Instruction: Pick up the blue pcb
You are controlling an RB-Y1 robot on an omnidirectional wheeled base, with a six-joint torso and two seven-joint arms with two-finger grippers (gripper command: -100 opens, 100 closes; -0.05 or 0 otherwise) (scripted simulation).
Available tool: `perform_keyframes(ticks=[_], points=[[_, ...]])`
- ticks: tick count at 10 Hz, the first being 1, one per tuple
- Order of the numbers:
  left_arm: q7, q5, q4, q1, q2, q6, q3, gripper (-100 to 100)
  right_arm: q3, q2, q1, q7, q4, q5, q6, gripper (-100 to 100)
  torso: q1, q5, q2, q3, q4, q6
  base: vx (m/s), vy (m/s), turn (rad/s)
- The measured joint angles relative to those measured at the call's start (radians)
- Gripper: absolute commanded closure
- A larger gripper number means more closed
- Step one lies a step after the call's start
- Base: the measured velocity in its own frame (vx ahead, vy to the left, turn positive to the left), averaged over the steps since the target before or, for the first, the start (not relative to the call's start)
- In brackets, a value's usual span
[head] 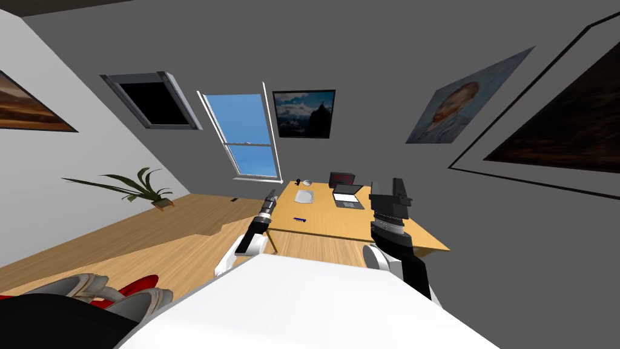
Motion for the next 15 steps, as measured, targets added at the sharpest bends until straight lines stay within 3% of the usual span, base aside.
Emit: perform_keyframes(ticks=[6, 10, 15], points=[[0.035, 0.001, 0.171, -0.098, 0.011, 0.139, -0.025, -100, 0.0, 0.0, 0.0, 0.0, 0.0, 0.0, 0.0, 0, 0.0, 0.0, 0.001, 0.001, 0.0, 0.0, -0.007, -0.005, -0.015], [0.051, -0.001, 0.238, -0.154, 0.006, 0.239, -0.038, -100, 0.0, 0.0, 0.0, 0.0, 0.0, 0.0, 0.0, 0, 0.0, 0.0, 0.001, 0.001, 0.0, 0.0, -0.013, -0.004, -0.013], [0.075, 0.002, 0.37, -0.234, 0.004, 0.326, -0.052, -100, 0.0, 0.0, 0.0, 0.0, 0.0, 0.0, 0.0, 0, 0.0, 0.0, 0.001, 0.001, 0.0, 0.0, -0.01, -0.004, -0.012]])
